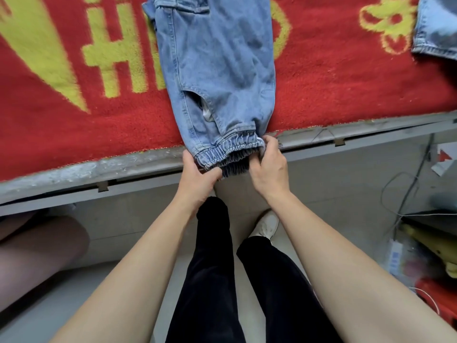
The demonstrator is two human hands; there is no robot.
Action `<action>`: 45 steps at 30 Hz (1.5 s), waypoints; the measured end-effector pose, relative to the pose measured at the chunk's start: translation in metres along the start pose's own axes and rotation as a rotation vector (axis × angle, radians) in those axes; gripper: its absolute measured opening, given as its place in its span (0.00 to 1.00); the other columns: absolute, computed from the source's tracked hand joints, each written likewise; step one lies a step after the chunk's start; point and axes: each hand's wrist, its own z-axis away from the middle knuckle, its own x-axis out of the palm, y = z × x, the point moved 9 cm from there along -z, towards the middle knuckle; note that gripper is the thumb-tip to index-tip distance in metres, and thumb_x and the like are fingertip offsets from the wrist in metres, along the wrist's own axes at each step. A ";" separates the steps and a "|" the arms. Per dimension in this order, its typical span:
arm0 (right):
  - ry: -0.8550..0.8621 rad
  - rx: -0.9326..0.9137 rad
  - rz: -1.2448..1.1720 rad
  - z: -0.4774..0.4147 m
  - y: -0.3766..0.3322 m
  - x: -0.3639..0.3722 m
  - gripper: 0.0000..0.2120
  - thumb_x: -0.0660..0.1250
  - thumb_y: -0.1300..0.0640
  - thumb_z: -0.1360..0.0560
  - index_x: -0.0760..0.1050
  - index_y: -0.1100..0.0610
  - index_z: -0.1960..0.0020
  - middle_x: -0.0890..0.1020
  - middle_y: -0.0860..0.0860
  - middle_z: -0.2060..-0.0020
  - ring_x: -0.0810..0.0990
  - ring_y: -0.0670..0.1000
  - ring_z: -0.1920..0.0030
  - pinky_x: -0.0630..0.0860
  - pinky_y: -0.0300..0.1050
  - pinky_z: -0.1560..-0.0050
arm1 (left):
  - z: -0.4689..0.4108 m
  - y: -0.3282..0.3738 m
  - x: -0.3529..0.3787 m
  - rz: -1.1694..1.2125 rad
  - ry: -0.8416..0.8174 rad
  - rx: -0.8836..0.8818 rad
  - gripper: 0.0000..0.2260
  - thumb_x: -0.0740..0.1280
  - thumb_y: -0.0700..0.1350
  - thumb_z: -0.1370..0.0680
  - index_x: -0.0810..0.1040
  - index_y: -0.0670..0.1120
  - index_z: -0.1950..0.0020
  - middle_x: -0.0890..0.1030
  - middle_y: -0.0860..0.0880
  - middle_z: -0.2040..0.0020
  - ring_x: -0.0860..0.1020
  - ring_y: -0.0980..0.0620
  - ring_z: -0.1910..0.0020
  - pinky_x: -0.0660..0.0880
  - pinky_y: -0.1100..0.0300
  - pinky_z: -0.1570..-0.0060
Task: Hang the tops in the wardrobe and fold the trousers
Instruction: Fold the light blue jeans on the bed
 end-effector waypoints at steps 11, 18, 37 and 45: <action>0.010 0.023 0.247 -0.011 0.026 -0.023 0.21 0.66 0.52 0.24 0.71 0.58 0.33 0.76 0.58 0.41 0.77 0.63 0.43 0.72 0.55 0.46 | -0.013 -0.032 -0.013 0.137 0.307 -0.215 0.15 0.68 0.37 0.24 0.66 0.51 0.44 0.78 0.48 0.50 0.79 0.48 0.52 0.77 0.57 0.62; 0.182 0.047 0.199 -0.003 0.020 -0.034 0.39 0.74 0.53 0.33 0.55 0.47 0.29 0.80 0.46 0.44 0.82 0.60 0.50 0.74 0.53 0.51 | 0.004 0.010 -0.008 -0.158 0.452 0.102 0.20 0.69 0.57 0.23 0.62 0.48 0.45 0.71 0.48 0.46 0.68 0.55 0.52 0.61 0.63 0.53; -0.361 -0.107 0.227 -0.007 0.027 0.017 0.29 0.55 0.69 0.27 0.56 0.45 0.33 0.73 0.59 0.35 0.75 0.61 0.49 0.71 0.51 0.48 | -0.012 -0.047 -0.016 0.357 0.168 -0.300 0.04 0.67 0.37 0.20 0.74 0.44 0.53 0.81 0.42 0.50 0.81 0.49 0.55 0.81 0.50 0.53; -0.199 -0.163 0.080 0.019 0.012 -0.038 0.15 0.62 0.60 0.25 0.68 0.50 0.40 0.77 0.48 0.58 0.73 0.54 0.59 0.66 0.45 0.55 | 0.025 -0.020 -0.016 0.373 0.161 -0.210 0.07 0.71 0.36 0.23 0.74 0.44 0.55 0.82 0.44 0.56 0.82 0.50 0.59 0.82 0.55 0.59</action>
